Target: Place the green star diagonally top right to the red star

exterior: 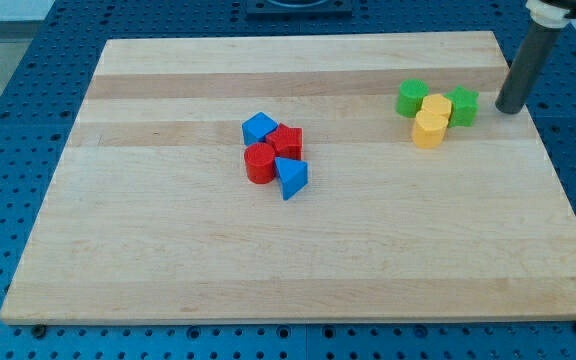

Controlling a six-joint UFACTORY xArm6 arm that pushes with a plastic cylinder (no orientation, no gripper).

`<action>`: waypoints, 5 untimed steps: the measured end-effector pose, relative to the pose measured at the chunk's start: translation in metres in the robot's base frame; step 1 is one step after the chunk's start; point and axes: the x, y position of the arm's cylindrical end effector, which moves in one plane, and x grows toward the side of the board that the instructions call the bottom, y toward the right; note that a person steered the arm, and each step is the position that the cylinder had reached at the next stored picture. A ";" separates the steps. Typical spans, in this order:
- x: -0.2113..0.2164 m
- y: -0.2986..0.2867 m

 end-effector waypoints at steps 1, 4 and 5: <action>0.000 -0.062; 0.000 -0.135; 0.000 -0.162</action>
